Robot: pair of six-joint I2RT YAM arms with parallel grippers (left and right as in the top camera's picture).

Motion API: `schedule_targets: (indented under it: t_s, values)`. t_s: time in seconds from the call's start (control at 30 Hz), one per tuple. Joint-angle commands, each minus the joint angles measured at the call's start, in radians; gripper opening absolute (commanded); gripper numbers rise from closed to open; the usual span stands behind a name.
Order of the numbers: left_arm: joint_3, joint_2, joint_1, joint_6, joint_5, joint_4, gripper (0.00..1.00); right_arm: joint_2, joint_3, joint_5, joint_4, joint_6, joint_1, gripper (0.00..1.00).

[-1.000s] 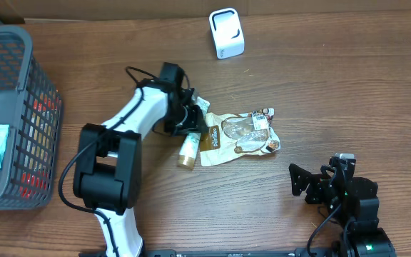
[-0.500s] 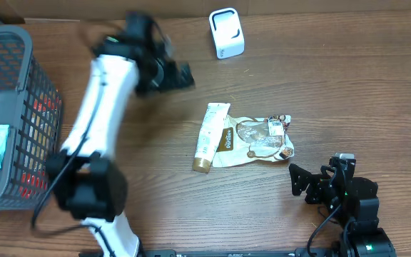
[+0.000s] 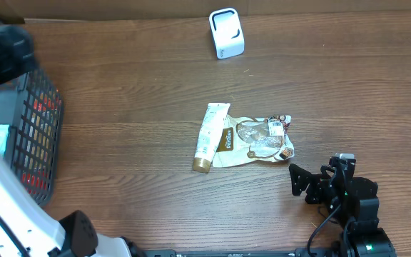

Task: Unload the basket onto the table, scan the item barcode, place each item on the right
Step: 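Hold the white tube under the scanner, then place it beside the bag, then move the left gripper back into the basket and grasp the orange-capped package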

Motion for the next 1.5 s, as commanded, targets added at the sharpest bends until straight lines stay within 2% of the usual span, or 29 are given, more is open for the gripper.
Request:
schedule_targets:
  t_s: [0.0, 0.3, 0.47, 0.63, 0.77, 1.17, 1.47]
  values:
    - [-0.053, 0.031, 0.126, -0.038, -0.068, 0.010, 0.91, -0.006, -0.003, 0.003, 0.005, 0.000, 0.005, 1.00]
    - [-0.349, 0.108, 0.227, -0.050, -0.017, 0.161, 0.98, -0.006, -0.003, 0.003, 0.005, 0.000, 0.005, 1.00]
    - [-0.459, 0.208, 0.236, 0.036, -0.014, 0.200, 1.00, -0.006, -0.003, 0.003, 0.005, 0.000, 0.005, 1.00]
    - [-0.481, 0.322, 0.242, 0.103, -0.016, 0.203, 1.00, -0.006, -0.003, 0.003, 0.005, 0.000, 0.005, 1.00]
    - [-0.481, 0.387, 0.250, 0.106, -0.016, 0.216, 1.00, -0.006, -0.003, 0.003, 0.005, 0.000, 0.005, 1.00]
    - [-0.481, 0.525, 0.251, 0.264, 0.025, 0.245, 1.00, -0.006, -0.003, 0.003, 0.005, 0.000, 0.005, 1.00]
    - [-0.481, 0.607, 0.249, 0.315, 0.060, 0.260, 1.00, -0.006, -0.003, 0.003, 0.005, 0.000, 0.005, 1.00]
